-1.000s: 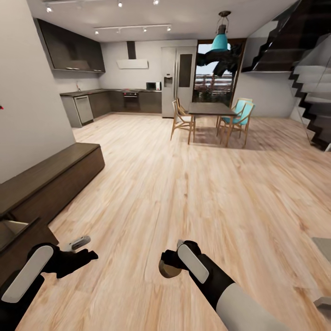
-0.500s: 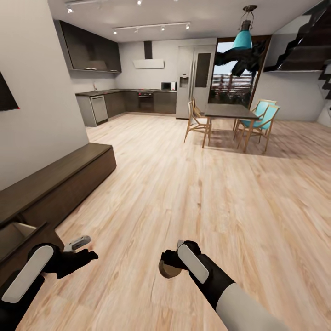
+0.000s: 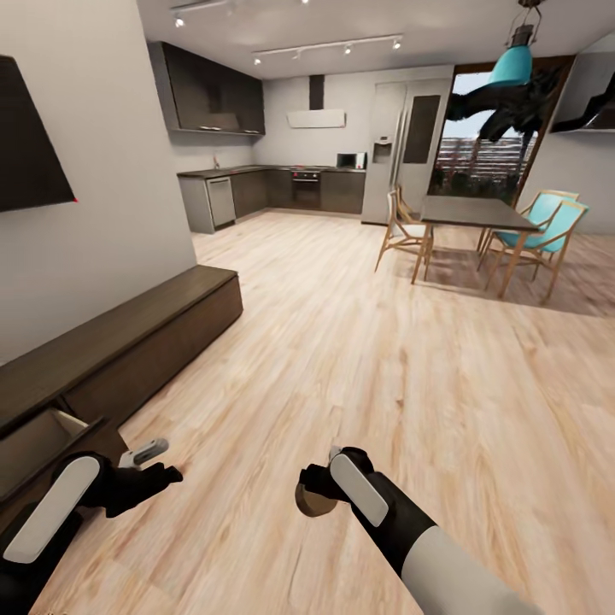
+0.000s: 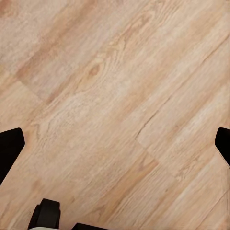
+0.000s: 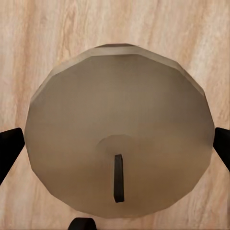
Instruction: Place each of the two pumpkins and all three candles from the living room inside a cabinet in the living room (use any cabinet), then make sure every cabinet is closed, and position the cauldron so it is next to a table in the living room.
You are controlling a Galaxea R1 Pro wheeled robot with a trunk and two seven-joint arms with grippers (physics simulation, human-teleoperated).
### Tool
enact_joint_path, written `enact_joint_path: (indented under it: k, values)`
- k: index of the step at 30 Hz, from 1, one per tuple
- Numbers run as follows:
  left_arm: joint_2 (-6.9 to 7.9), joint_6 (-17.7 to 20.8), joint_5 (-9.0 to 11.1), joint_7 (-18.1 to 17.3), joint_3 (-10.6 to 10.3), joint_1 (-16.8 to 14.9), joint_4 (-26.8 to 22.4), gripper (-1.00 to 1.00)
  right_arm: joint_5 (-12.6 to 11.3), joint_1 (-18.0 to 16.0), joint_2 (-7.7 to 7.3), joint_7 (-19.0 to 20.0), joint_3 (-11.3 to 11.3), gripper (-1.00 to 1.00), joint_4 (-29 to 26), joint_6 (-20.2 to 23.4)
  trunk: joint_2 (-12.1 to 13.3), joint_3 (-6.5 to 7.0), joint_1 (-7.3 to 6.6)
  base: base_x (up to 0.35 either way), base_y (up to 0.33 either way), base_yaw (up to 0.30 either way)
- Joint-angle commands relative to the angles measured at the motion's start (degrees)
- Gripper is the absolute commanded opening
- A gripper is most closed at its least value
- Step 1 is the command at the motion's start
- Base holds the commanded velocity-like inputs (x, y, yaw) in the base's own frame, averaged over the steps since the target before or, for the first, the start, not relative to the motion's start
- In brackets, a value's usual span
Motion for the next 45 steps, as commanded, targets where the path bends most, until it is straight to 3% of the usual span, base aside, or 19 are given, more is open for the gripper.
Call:
enact_joint_path:
  k: [1,19,26,45]
  values:
    - [0.03,0.03,0.52,0.6,-0.09,-0.04,-0.05,1.0,-0.47,-0.05,-0.03,-0.46,0.12,-1.0,-0.08,-0.02,-0.03,-0.05,0.02,0.223,-0.207,0.283]
    - [-0.01,0.03,0.52,0.6,-0.17,-0.01,-0.14,1.0,-0.39,-0.05,0.05,-0.47,0.12,-1.0,-0.02,-0.02,-0.03,-0.05,0.02,0.033,-0.11,0.283]
    - [-0.01,-0.05,0.52,0.77,-1.91,-0.04,-0.14,1.0,-0.39,-0.05,0.13,-0.47,0.17,-1.0,-0.02,-0.02,-0.03,-0.05,0.02,0.0,-0.114,0.283]
    - [-0.01,-0.06,0.52,0.64,-2.09,-0.04,-0.14,1.0,-0.31,-0.05,0.23,-0.55,0.21,-1.0,-0.02,-0.02,-0.03,-0.05,0.02,0.0,-0.085,0.283]
